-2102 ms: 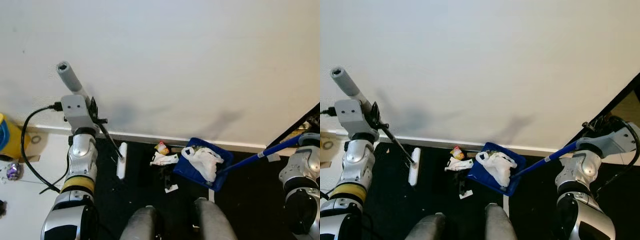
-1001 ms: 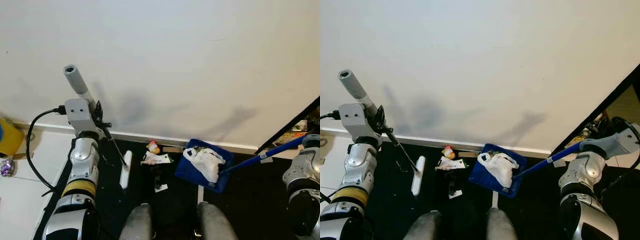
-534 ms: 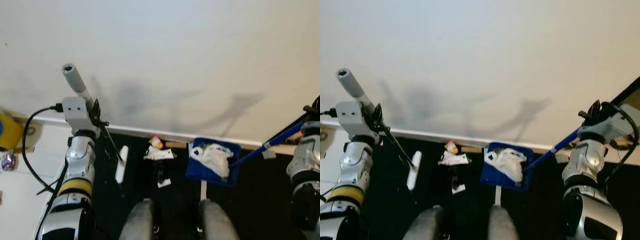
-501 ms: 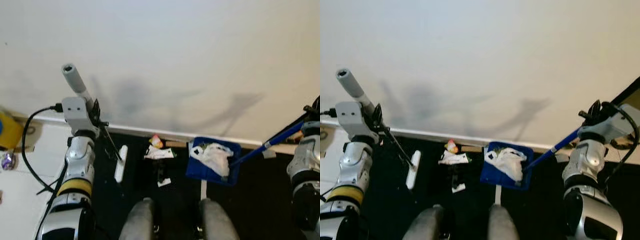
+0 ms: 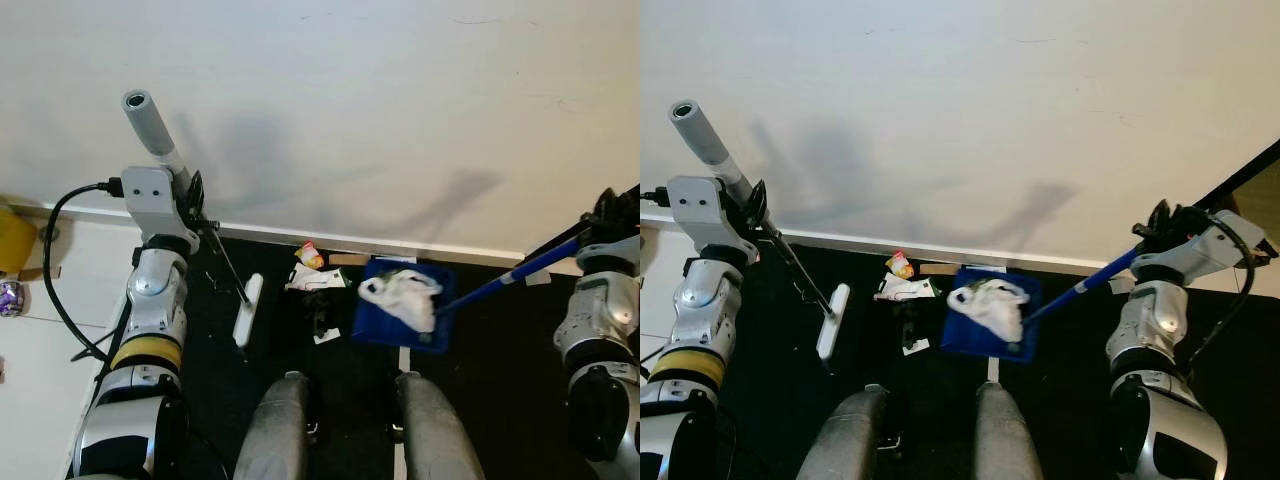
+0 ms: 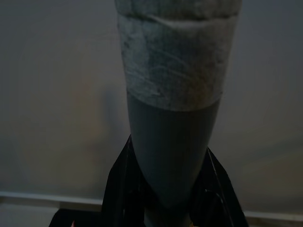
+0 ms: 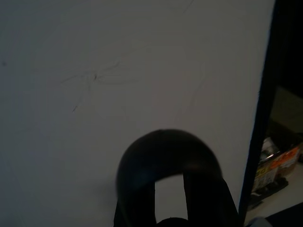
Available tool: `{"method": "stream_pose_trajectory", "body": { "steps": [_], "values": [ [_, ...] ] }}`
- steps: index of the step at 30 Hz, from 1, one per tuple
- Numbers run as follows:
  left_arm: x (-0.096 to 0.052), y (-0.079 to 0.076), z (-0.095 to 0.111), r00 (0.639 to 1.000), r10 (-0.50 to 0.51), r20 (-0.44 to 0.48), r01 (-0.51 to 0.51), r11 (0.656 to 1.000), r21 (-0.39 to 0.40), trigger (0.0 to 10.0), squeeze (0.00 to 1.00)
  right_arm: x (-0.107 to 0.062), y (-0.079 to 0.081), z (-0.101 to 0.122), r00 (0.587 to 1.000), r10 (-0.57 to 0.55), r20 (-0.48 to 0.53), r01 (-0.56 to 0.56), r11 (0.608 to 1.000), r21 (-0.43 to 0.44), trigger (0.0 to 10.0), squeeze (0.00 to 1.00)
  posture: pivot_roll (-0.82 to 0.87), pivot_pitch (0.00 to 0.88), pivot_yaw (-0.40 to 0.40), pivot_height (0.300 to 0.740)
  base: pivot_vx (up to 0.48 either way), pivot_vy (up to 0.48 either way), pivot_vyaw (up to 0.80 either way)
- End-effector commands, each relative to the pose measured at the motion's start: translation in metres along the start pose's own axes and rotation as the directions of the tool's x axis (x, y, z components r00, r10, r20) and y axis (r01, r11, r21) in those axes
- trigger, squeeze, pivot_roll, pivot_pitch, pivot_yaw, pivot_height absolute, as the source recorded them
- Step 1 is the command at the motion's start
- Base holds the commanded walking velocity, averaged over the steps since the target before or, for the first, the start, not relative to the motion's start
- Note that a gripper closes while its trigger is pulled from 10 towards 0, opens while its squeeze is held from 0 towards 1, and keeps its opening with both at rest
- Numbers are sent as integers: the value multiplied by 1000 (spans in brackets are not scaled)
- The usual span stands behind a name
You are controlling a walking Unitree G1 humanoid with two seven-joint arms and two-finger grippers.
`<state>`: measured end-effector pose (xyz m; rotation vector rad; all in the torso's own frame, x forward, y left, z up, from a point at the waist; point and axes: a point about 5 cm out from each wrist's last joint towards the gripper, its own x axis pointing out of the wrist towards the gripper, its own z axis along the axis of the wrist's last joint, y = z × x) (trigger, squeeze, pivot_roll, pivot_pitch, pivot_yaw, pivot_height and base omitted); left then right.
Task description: Sweep floor
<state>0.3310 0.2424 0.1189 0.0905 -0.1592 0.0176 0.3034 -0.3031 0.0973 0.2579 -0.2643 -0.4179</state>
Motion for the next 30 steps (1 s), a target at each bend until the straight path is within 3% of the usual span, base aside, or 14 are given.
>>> {"method": "stream_pose_trajectory", "body": {
  "steps": [1,19,23,30],
  "values": [
    [-3,11,2,1000,20,11,-21,1000,13,10000,0,-1,-8,5,999,-19,31,19,1000,6,10000,0,20,232,35,731,0,0,0],
    [-4,14,1,1000,26,7,-26,999,41,10000,0,2,-22,15,997,-50,53,51,999,-17,10000,0,35,238,44,731,0,0,0],
    [-2,14,5,1000,12,16,-13,999,42,10000,0,3,-29,19,995,-72,67,74,997,-25,10000,0,56,277,55,731,0,0,0],
    [12,12,25,995,3,95,-9,998,63,10000,0,4,-24,16,997,-63,50,65,997,-36,10000,0,98,386,64,731,0,0,0]
  ]
}}
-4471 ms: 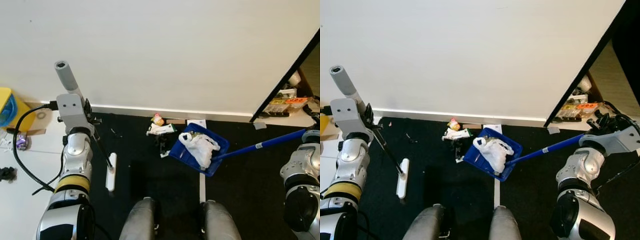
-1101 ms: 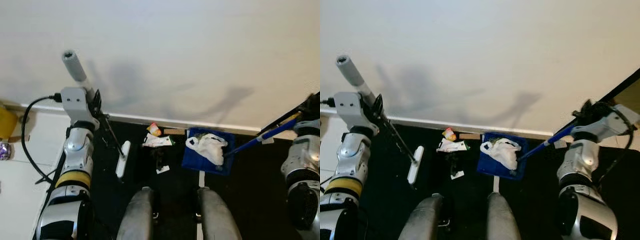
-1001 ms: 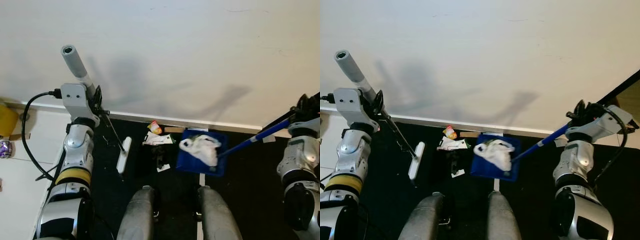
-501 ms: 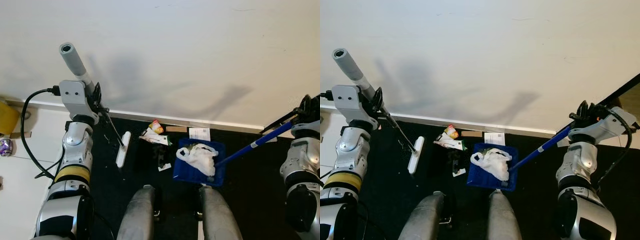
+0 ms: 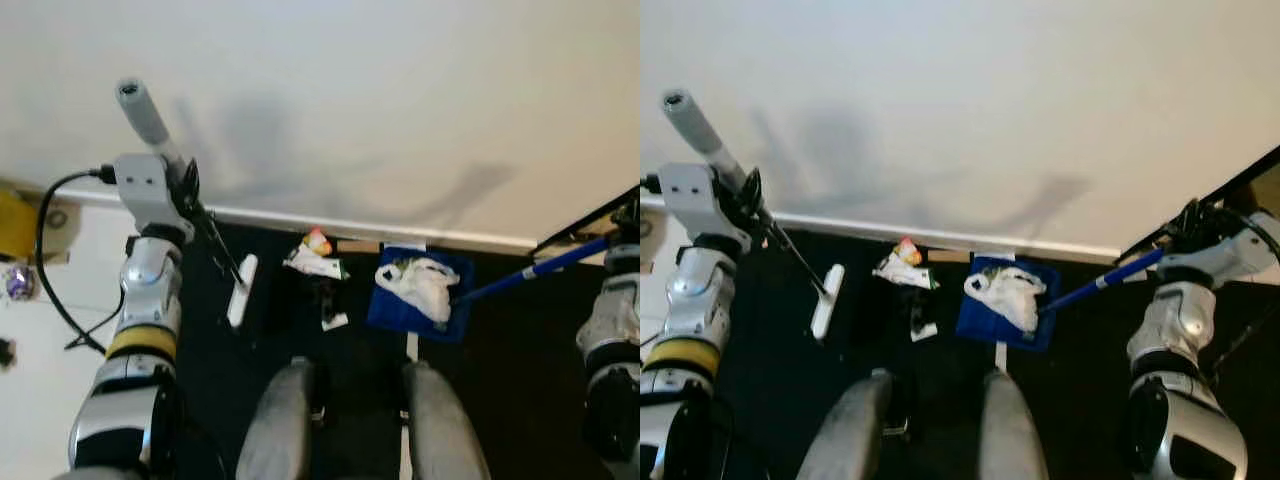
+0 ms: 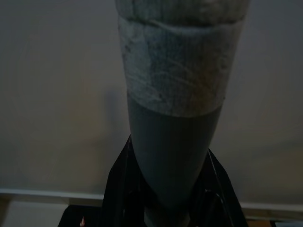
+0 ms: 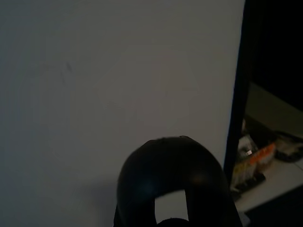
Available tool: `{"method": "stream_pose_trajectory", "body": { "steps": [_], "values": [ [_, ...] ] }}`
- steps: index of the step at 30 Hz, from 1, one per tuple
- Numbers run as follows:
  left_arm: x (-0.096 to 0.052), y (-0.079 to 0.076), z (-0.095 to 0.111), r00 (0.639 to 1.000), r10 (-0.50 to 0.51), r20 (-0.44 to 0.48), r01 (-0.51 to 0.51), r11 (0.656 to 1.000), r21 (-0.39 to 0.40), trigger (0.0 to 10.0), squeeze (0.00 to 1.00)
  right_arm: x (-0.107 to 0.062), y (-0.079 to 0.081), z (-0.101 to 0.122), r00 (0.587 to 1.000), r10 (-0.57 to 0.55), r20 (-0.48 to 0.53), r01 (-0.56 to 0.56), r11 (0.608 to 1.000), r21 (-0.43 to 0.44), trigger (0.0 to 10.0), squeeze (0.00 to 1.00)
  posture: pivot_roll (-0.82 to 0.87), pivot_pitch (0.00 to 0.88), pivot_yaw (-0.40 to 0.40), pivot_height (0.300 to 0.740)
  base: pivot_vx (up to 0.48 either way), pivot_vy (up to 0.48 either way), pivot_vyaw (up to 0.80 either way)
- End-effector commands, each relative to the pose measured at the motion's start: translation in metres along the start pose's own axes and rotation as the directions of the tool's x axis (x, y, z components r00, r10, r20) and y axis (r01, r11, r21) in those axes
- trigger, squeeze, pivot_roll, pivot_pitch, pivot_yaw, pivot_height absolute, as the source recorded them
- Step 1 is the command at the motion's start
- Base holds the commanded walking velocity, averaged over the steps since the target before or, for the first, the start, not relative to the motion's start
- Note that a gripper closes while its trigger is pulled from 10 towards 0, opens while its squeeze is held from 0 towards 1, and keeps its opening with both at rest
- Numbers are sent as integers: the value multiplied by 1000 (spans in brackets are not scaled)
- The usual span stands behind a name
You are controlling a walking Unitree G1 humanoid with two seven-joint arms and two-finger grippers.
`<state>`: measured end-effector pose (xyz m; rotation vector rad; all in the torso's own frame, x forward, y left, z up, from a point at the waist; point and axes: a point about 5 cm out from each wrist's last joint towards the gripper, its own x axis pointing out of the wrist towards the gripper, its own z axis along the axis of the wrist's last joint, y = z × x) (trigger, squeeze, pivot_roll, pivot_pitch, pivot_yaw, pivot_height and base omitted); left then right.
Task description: Sweep floor
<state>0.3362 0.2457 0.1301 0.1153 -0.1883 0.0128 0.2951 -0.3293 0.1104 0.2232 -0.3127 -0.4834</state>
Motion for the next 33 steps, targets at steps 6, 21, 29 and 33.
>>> {"method": "stream_pose_trajectory", "body": {
  "steps": [6,21,29,33],
  "values": [
    [18,8,28,995,10,95,-14,999,40,10000,0,2,2,0,1000,-4,-12,4,1000,-9,10000,0,108,439,73,731,0,0,0],
    [65,-52,52,976,-213,43,207,971,121,10000,0,17,22,11,999,31,28,-31,1000,-5,10000,0,-3,547,73,731,0,0,0],
    [70,-86,51,964,-265,-6,259,936,237,10000,0,15,21,13,998,38,53,-38,999,-8,10000,0,-11,542,84,731,0,0,0],
    [69,-97,46,988,-154,1,150,961,232,10000,0,13,24,11,997,39,62,-39,999,-1,10000,0,-19,551,89,731,0,0,0]
  ]
}}
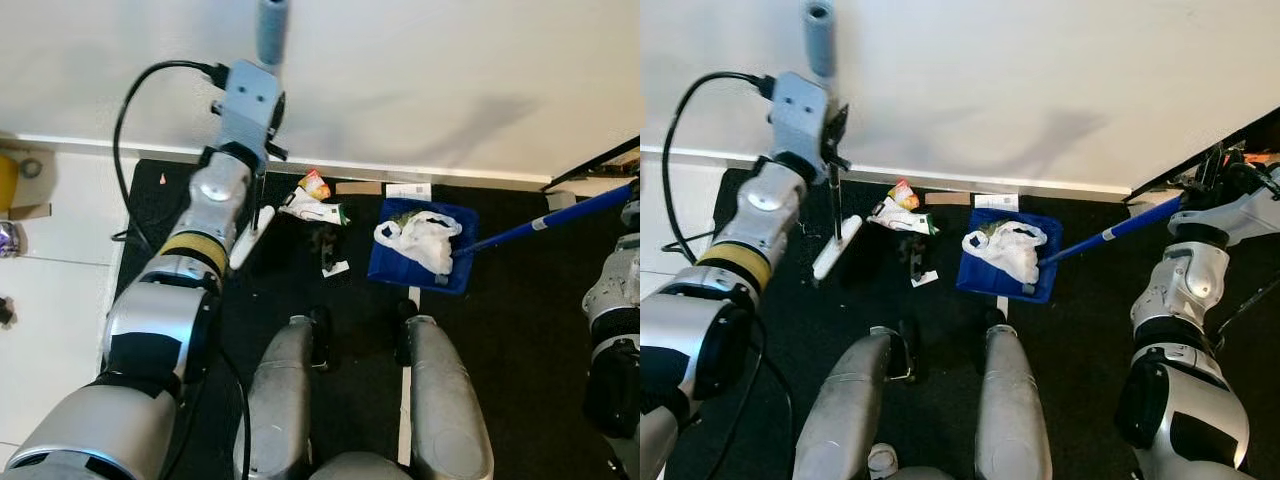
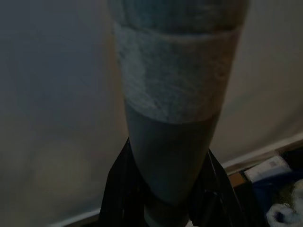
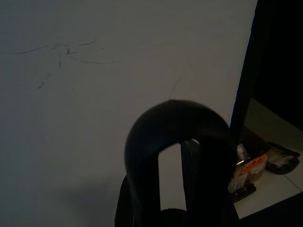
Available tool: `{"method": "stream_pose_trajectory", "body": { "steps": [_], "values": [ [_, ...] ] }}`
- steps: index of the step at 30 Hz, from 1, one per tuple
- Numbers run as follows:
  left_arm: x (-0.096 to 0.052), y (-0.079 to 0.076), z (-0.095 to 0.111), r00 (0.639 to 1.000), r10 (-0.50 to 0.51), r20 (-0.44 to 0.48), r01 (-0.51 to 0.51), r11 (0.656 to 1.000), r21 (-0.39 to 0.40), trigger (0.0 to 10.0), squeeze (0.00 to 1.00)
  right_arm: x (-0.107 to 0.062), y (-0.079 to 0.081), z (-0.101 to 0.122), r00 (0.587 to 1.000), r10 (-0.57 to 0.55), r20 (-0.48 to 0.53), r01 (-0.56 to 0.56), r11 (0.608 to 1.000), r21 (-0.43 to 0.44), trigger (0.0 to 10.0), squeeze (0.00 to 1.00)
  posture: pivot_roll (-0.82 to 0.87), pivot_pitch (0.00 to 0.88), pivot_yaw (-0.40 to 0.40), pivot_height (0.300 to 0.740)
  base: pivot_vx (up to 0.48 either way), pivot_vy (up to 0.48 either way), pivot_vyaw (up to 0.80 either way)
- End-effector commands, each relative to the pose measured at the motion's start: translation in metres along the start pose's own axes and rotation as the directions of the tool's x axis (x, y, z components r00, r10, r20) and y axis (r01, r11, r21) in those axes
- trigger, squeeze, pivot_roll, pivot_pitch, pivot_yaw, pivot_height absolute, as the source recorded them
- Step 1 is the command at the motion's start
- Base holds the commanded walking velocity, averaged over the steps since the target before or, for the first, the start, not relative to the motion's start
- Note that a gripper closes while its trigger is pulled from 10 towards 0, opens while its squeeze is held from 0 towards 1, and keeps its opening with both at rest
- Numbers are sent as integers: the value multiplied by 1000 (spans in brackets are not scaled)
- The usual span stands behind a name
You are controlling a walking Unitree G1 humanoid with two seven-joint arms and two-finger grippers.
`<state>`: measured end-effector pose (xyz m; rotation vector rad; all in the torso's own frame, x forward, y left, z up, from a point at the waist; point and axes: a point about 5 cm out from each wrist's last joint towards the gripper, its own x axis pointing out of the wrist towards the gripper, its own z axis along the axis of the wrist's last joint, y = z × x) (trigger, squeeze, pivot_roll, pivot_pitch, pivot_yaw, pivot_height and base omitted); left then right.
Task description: Sweep floor
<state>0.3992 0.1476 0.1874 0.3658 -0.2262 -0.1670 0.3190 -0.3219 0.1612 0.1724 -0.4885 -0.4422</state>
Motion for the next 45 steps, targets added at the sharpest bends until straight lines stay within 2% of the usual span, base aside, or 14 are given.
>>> {"method": "stream_pose_trajectory", "body": {
  "steps": [1,5,16,21,22,28,30,32,34,35,37,40,44,45],
  "values": [
    [-3,-7,-8,998,41,-38,-41,999,-1,10000,0,-21,-5,-23,993,-23,-112,23,1000,-1,10000,0,-19,551,89,731,0,0,0],
    [-1,-25,-5,984,169,-62,-177,972,-153,10000,0,-28,2,-27,995,-14,-98,16,1000,21,10000,0,-16,541,93,731,0,0,0],
    [4,-101,29,982,176,-64,-185,870,-457,10000,0,-36,5,-32,994,-28,-102,32,999,37,10000,0,2,530,107,731,0,0,0],
    [14,-138,80,980,181,-81,-186,697,-692,10000,0,-39,3,-33,994,-42,-102,46,998,36,10000,0,19,518,110,731,0,0,0],
    [14,-138,80,980,181,-81,-186,697,-692,10000,0,-39,3,-33,994,-42,-102,46,998,36,10000,0,19,518,110,731,0,0,0],
    [26,-141,131,979,202,-29,-144,578,-803,10000,0,-41,2,-35,993,-50,-111,55,998,37,10000,0,19,503,102,731,0,0,0],
    [30,-137,140,981,191,32,-90,596,-798,10000,0,-41,2,-35,992,-50,-114,55,998,39,10000,0,26,502,103,731,0,0,0],
    [34,-129,145,978,95,187,68,701,-710,10000,0,-40,4,-36,991,-47,-121,53,998,47,10000,0,33,488,103,731,0,0,0],
    [34,-129,145,978,95,187,68,701,-710,10000,0,-40,4,-36,991,-47,-121,53,998,47,10000,0,33,488,103,731,0,0,0],
    [32,-127,140,961,13,277,162,784,-599,10000,0,-40,5,-36,991,-45,-125,52,997,51,10000,0,39,471,101,731,0,0,0],
    [27,-121,118,931,-152,333,285,872,-398,10000,0,-39,7,-37,990,-43,-132,51,997,57,10000,0,53,460,99,731,0,0,0],
    [25,-116,104,925,-209,318,314,893,-324,10000,0,-39,7,-38,990,-42,-137,51,997,60,10000,0,60,455,97,731,0,0,0],
    [18,-68,71,912,-307,273,360,916,-174,10000,0,-38,11,-40,988,-40,-148,51,996,73,10000,0,68,431,90,731,0,0,0],
    [18,-68,71,912,-307,273,360,916,-174,10000,0,-38,11,-40,988,-40,-148,51,996,73,10000,0,68,431,90,731,0,0,0]
  ]
}}
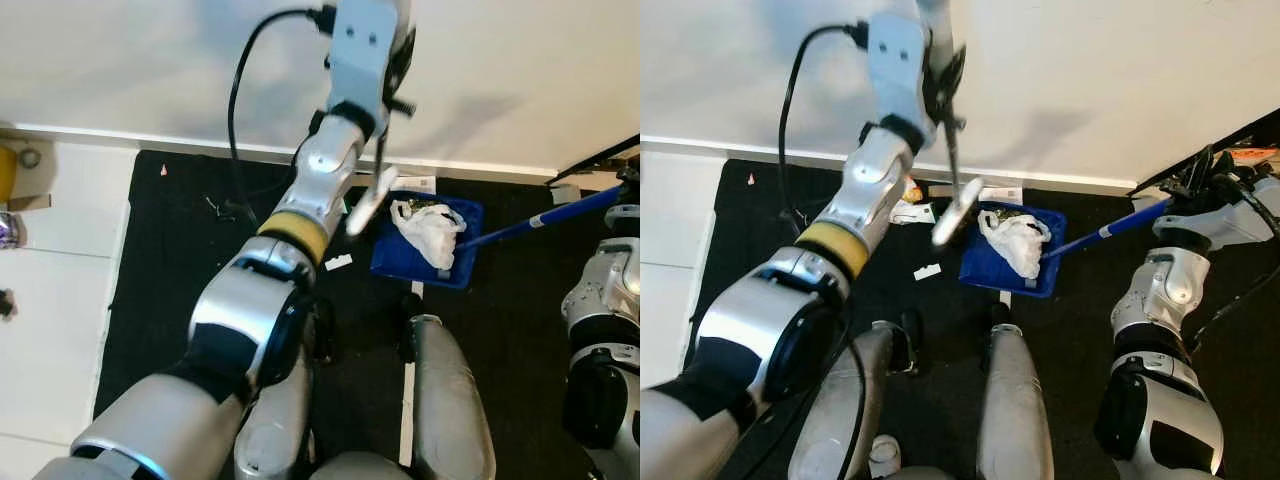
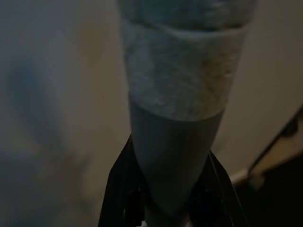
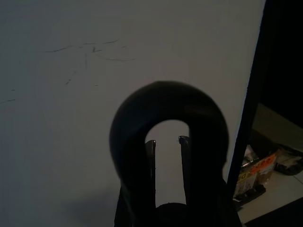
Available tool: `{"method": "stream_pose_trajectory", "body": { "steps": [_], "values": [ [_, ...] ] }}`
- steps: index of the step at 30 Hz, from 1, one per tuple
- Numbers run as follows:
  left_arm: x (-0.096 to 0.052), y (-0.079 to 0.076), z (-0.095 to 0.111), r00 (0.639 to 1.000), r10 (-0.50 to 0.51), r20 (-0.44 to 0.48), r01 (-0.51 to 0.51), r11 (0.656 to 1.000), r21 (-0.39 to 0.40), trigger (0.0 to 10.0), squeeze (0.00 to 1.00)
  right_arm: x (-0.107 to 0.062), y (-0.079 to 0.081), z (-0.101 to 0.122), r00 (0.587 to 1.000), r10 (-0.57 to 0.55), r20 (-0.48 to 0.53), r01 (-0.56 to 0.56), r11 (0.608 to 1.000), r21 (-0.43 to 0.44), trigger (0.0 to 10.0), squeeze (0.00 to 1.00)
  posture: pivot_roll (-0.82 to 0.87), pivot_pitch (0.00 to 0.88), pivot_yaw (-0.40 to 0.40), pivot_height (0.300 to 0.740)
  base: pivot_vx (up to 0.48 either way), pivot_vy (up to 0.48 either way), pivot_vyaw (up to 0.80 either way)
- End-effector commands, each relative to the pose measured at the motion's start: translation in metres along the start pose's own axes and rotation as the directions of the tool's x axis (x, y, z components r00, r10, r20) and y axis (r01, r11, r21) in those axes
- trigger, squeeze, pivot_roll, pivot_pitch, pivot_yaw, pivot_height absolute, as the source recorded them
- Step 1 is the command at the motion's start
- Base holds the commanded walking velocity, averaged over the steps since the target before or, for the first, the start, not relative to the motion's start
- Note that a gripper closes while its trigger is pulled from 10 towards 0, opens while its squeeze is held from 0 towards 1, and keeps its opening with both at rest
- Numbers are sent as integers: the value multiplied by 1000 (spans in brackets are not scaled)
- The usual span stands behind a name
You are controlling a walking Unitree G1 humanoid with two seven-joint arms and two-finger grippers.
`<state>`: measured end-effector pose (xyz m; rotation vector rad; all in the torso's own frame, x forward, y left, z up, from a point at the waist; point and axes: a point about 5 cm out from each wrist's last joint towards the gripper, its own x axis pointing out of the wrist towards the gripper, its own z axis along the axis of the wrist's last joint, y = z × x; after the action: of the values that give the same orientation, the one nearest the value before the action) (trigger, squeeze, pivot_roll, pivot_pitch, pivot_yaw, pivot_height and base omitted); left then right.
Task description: Sweep floor
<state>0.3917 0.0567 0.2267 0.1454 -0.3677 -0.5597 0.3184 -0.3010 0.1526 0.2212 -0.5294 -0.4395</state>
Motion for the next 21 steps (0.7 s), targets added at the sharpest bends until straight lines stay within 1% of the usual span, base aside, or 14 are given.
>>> {"method": "stream_pose_trajectory", "body": {
  "steps": [1,2,3,5,6,7,8,9,10,12,14,16,19,21],
  "values": [
    [-4,8,3,1000,-28,6,28,999,20,10000,0,-26,-6,-31,984,-41,-175,45,999,18,10000,0,69,430,89,731,0,0,0],
    [-9,24,7,1000,-2,16,2,999,46,10000,0,-24,-6,-30,984,-41,-173,45,999,21,10000,0,73,425,88,731,0,0,0],
    [-9,24,7,1000,-2,16,2,999,46,10000,0,-24,-6,-30,984,-41,-173,45,999,21,10000,0,73,425,88,731,0,0,0],
    [-20,58,18,996,72,43,-77,990,121,10000,0,-22,-6,-29,985,-40,-169,44,999,24,10000,0,79,428,81,731,0,0,0],
    [-20,58,18,996,72,43,-77,990,121,10000,0,-22,-6,-29,985,-40,-169,44,999,24,10000,0,79,428,81,731,0,0,0],
    [-30,84,24,988,145,55,-152,972,178,10000,0,-21,-6,-29,984,-38,-171,43,999,25,10000,0,85,432,76,731,0,0,0],
    [-30,84,24,988,145,55,-152,972,178,10000,0,-21,-6,-29,984,-38,-171,43,999,25,10000,0,85,432,76,731,0,0,0],
    [-34,92,25,984,171,51,-178,963,202,10000,0,-21,-6,-29,984,-37,-173,42,999,25,10000,0,86,432,76,731,0,0,0],
    [-34,92,25,984,171,51,-178,963,202,10000,0,-21,-6,-29,984,-37,-173,42,999,25,10000,0,86,432,76,731,0,0,0],
    [-37,96,25,983,179,46,-185,956,226,10000,0,-22,-6,-29,984,-36,-175,41,999,25,10000,0,87,431,73,731,0,0,0],
    [-43,105,20,981,195,-4,-188,953,238,10000,0,-23,-4,-31,983,-34,-179,40,999,28,10000,0,83,429,75,731,0,0,0],
    [-48,111,14,978,201,-60,-180,952,250,10000,0,-23,-3,-31,983,-34,-179,40,999,30,10000,0,83,429,76,731,0,0,0],
    [-56,114,5,972,201,-125,-153,936,317,10000,0,-22,-3,-30,984,-33,-175,39,999,30,10000,0,79,431,78,731,0,0,0],
    [-57,115,3,970,202,-133,-149,933,328,10000,0,-22,-3,-30,984,-33,-174,39,999,30,10000,0,79,431,78,731,0,0,0]
  ]
}}
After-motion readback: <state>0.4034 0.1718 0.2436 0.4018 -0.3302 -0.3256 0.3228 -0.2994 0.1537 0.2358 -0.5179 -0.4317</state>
